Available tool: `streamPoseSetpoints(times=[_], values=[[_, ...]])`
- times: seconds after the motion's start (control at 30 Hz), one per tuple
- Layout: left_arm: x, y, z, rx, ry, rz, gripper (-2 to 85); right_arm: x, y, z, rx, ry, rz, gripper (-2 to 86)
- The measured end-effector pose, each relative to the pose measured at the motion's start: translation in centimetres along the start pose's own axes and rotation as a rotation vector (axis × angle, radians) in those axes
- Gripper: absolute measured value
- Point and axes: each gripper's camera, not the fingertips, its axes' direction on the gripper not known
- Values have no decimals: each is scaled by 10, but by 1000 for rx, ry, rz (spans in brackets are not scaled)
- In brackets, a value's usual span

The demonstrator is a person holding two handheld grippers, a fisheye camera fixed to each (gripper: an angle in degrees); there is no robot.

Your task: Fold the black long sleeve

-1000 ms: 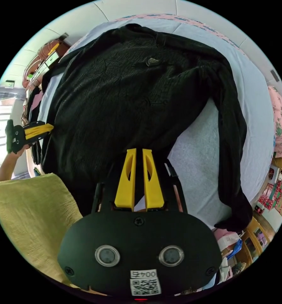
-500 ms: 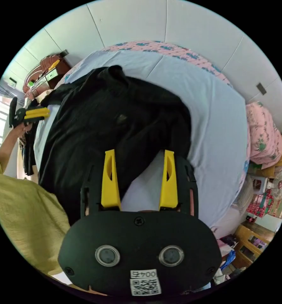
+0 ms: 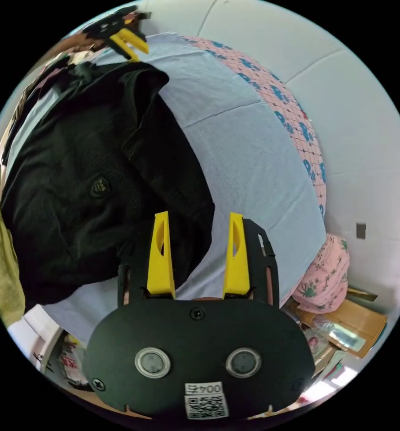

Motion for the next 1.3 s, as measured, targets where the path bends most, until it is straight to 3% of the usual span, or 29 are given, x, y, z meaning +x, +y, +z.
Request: streamPoseSetpoints(times=[0.17,0.3,0.57,0.77,1.03,1.3], values=[[-10,-24,45,-73,98,69,80,4,-21,34,-58,3,-144,137],[-12,-25,58,-65,131,73,58,23,-26,39,-7,-7,-110,51],[-6,4,73,67,102,47,75,144,7,5,308,-258,356,43],[-17,14,87,107,121,-38,79,210,-26,81,35,-408,582,45],[3,19,92,140,32,7,72,249,-20,98,60,-475,661,46],[-12,24,96,121,3,-148,118,259,-13,86,99,-405,625,47]])
